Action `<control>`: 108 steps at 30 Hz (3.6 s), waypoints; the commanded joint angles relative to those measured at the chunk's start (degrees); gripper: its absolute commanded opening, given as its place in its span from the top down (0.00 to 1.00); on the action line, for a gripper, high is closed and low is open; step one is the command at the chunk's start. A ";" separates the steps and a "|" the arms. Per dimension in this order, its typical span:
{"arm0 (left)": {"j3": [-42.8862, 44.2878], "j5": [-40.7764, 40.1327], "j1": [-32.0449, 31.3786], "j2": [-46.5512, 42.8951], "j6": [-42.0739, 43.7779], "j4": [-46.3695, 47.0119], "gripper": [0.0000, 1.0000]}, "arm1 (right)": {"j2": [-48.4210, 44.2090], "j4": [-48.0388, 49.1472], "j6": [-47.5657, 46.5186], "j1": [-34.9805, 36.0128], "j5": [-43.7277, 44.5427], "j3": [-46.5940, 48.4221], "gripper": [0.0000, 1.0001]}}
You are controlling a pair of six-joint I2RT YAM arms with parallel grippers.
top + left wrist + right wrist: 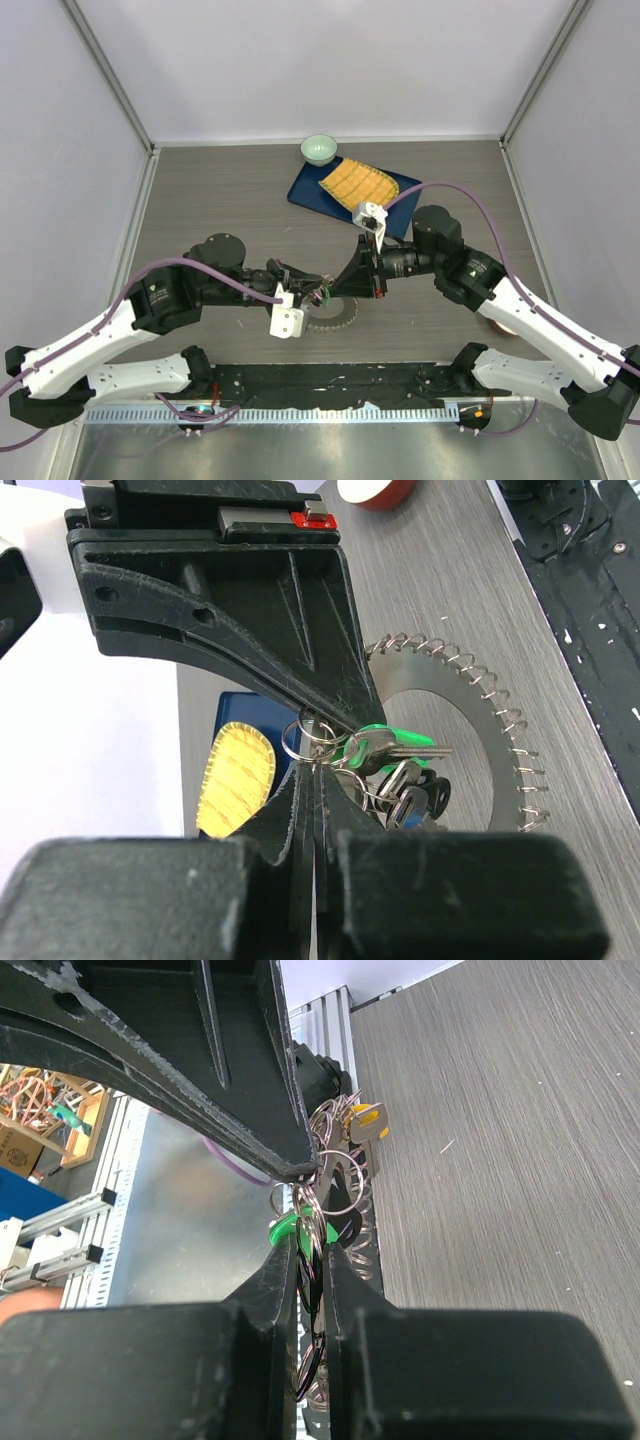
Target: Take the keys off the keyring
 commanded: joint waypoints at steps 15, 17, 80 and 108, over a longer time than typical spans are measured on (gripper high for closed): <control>-1.99 -4.63 0.10 0.96 -0.15 3.14 0.69 | -0.96 8.71 2.96 0.25 -4.30 0.28 0.99; -1.81 -4.90 0.10 1.05 0.21 3.05 0.68 | -1.05 8.80 3.14 0.25 -4.38 0.46 0.99; -5.15 -10.96 0.27 -2.28 -16.76 9.03 1.00 | -6.15 11.06 1.89 0.25 10.22 -5.08 0.99; -0.14 -11.23 0.27 -4.66 -18.95 4.46 1.00 | -3.43 33.84 18.43 0.16 7.38 -12.20 0.78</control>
